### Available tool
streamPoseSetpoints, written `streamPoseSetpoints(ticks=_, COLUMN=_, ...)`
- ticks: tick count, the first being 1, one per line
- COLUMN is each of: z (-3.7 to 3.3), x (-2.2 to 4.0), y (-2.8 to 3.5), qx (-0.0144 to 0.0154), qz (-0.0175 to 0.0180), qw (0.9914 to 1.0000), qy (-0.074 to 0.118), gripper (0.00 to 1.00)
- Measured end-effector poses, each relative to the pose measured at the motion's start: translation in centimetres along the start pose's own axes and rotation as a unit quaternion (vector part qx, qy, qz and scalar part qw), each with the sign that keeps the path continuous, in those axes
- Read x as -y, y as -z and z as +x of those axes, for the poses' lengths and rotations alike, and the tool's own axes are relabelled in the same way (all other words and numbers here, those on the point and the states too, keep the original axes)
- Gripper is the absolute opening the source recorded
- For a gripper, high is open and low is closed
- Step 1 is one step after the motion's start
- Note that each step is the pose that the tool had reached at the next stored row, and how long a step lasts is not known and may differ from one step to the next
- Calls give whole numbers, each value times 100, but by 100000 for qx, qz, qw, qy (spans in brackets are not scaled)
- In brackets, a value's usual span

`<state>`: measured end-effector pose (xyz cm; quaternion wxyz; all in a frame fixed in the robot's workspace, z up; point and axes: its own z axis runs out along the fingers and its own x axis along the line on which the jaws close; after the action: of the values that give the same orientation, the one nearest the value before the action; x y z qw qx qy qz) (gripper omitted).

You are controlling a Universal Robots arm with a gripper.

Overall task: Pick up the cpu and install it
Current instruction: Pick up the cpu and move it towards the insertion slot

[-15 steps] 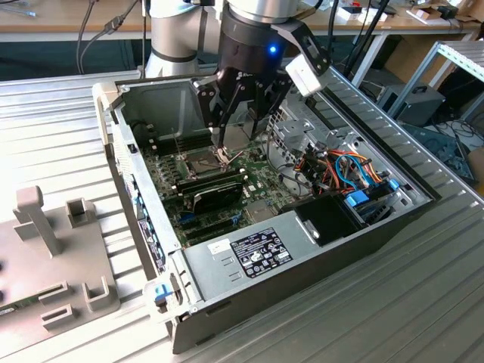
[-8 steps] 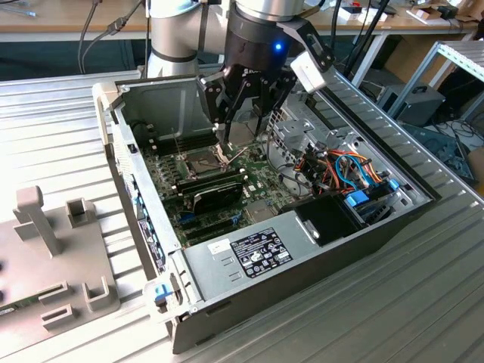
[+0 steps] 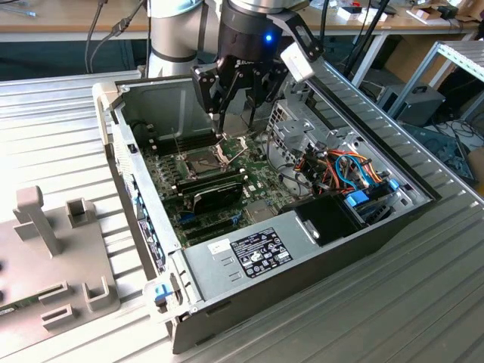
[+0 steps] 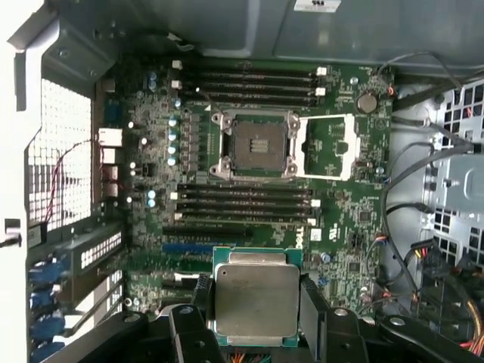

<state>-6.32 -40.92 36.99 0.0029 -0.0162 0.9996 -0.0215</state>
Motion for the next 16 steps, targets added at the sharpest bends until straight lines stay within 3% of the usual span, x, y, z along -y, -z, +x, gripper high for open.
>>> streamPoseSetpoints(ticks=2, z=-13, x=-56, y=-6, qx=-3, qz=6, qw=100000, qy=1, gripper=55)
streamPoseSetpoints(ticks=7, z=-56, x=-302, y=-37, qx=-3, qz=2, qw=100000, qy=-2, gripper=55)
streamPoseSetpoints(ticks=10, z=-65, x=-398, y=-61, qx=6, qz=-5, qw=100000, qy=0, gripper=55)
streamPoseSetpoints(ticks=16, z=-80, x=-573, y=-180, qx=0, qz=1, qw=100000, qy=0, gripper=55)
